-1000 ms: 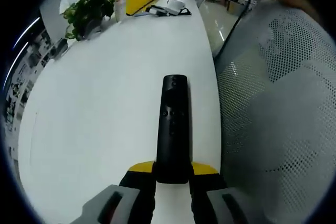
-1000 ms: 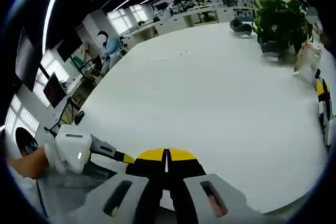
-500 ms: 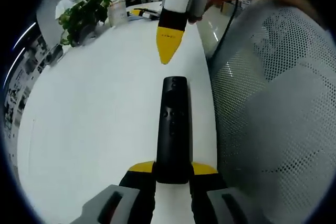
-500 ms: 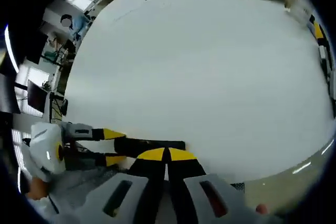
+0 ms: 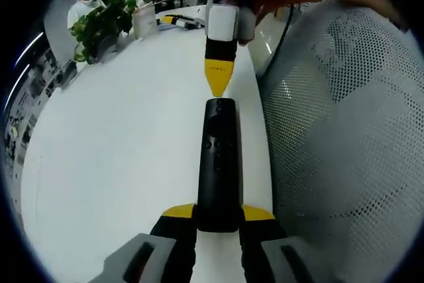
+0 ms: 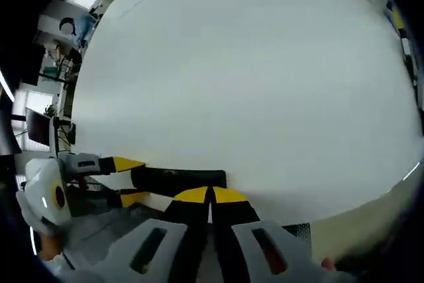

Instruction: Press the specified remote control buttons in sequence, fully releasing each button before pressing the next.

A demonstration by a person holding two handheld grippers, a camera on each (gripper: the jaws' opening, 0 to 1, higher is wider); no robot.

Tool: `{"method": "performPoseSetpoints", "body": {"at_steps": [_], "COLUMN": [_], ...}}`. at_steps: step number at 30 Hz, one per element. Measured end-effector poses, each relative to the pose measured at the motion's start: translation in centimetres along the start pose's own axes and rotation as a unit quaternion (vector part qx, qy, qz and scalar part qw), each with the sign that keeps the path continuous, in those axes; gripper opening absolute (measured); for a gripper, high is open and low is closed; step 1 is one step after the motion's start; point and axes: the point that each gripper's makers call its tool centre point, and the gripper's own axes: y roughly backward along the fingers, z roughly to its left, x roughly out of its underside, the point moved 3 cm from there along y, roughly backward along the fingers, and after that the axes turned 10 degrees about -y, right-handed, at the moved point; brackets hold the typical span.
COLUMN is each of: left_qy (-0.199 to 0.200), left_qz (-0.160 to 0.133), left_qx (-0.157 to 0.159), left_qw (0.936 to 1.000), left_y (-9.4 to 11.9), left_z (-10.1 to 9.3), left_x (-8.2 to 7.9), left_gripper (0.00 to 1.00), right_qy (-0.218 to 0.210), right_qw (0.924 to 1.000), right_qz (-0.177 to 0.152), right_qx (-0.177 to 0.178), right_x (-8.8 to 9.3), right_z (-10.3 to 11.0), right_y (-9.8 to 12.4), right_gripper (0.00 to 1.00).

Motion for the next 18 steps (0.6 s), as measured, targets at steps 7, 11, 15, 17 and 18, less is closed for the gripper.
{"method": "performPoseSetpoints", "body": {"at_steps": [7, 11, 15, 17, 18], "left_qy": [-0.002, -0.003, -0.003, -0.003, -0.002], "left_qz": [-0.001, -0.001, -0.001, -0.001, -0.002], "left_qx": [0.001, 0.002, 0.002, 0.003, 0.003], "left_qw": [1.0000, 1.0000, 1.0000, 1.0000, 1.0000], "left_y": [0.01, 0.01, 0.01, 0.01, 0.01], "left_z": [0.01, 0.03, 0.04, 0.05, 0.05], "left_x": [-0.01, -0.01, -0.03, -0.04, -0.04], "left_gripper": [0.24, 0.24, 0.24, 0.24, 0.24], "right_qy": [0.015, 0.020, 0.037, 0.043, 0.053], "right_qw": [0.9996, 0.9994, 0.9991, 0.9987, 0.9975], "right_qz": [0.005, 0.004, -0.008, -0.003, 0.008], "right_qx": [0.023, 0.026, 0.017, 0.027, 0.046], "right_x": [0.21, 0.16, -0.11, 0.04, 0.28], "right_z": [-0.51, -0.52, 0.23, -0.01, -0.57], "right_y": [-0.49, -0.49, -0.33, -0.59, -0.70], "right_gripper": [0.00, 0.00, 0.00, 0.00, 0.00]}}
